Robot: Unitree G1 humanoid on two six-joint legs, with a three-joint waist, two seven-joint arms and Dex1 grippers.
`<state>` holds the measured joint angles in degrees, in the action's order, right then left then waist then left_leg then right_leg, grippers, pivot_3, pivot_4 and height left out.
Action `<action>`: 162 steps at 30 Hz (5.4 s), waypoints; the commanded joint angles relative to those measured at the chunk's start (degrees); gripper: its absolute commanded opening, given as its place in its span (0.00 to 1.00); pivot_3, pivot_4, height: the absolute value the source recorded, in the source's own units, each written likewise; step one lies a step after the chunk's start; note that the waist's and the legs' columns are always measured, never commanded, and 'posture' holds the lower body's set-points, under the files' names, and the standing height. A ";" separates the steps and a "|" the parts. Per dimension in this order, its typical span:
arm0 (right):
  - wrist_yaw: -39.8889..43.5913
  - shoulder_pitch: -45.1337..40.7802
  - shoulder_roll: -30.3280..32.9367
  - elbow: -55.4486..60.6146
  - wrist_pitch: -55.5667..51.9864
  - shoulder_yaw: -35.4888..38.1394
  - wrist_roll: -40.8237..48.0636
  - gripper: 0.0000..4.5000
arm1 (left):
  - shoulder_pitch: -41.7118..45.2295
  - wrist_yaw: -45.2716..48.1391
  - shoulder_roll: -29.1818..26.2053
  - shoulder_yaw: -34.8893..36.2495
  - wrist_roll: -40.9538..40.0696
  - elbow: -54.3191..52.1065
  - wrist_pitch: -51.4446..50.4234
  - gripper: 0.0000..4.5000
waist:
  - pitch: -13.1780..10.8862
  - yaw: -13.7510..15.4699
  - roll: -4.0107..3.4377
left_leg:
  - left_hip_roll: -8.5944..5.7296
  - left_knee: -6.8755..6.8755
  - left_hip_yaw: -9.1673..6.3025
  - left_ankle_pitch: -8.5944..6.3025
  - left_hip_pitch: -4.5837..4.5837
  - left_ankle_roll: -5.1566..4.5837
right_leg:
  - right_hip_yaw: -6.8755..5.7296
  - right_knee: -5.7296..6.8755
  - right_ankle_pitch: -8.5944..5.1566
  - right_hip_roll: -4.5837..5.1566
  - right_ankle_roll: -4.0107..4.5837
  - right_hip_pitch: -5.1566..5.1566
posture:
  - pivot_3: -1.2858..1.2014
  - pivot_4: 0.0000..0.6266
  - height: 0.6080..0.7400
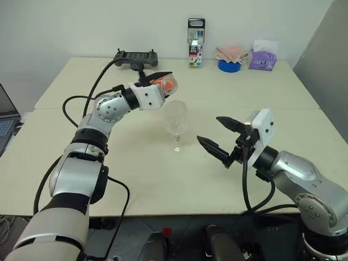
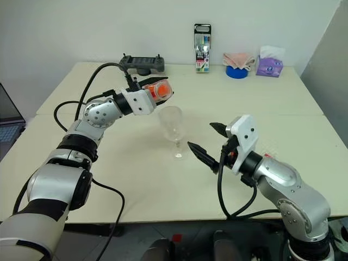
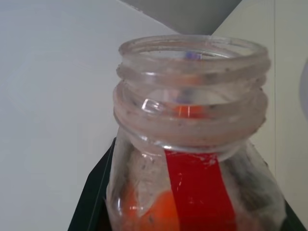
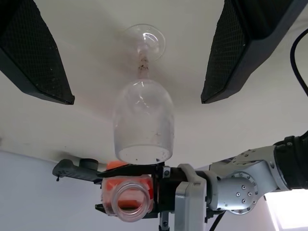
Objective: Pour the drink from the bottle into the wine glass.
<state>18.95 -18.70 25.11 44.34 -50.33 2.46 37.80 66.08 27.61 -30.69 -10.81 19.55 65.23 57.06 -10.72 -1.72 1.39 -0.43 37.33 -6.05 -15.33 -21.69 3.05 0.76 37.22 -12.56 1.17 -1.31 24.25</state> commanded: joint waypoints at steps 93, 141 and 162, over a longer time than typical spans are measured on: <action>3.36 -7.35 4.50 -4.33 -0.29 0.98 0.86 1.00 | 10.80 -37.51 -8.85 -17.44 27.07 2.76 6.97 0.38 | 0.00 -0.01 0.00 | -0.03 0.60 0.02 -0.02 -0.06 -0.02 | 0.03 0.53 -0.13 0.01 -0.38 0.03 | 0.52 0.24 1.00; 17.24 -31.37 6.72 -18.31 -3.64 -6.85 4.01 1.00 | -25.00 -7.87 4.34 27.99 -35.27 -29.28 -57.75 0.37 | 0.01 -0.15 -0.01 | 0.00 0.64 -0.08 -0.02 -0.03 -0.02 | 0.01 0.76 0.07 0.02 -0.05 0.12 | 0.52 0.24 1.00; 17.19 -31.09 6.20 -19.97 -2.44 -5.83 0.46 1.00 | -29.81 -9.51 4.40 26.92 -33.99 -36.85 -61.35 0.99 | 0.01 -0.16 -0.01 | 0.01 0.62 -0.07 -0.02 -0.02 -0.02 | 0.02 0.73 0.06 0.02 -0.05 0.12 | 0.52 0.24 1.00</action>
<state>36.11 -49.14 31.03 23.39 -54.11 -4.86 38.75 36.76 18.29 -25.99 15.64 -14.40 31.49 -4.05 -10.72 -1.88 1.38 -0.42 37.94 -6.10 -15.35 -21.70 3.03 0.80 37.94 -12.50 1.19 -1.37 24.37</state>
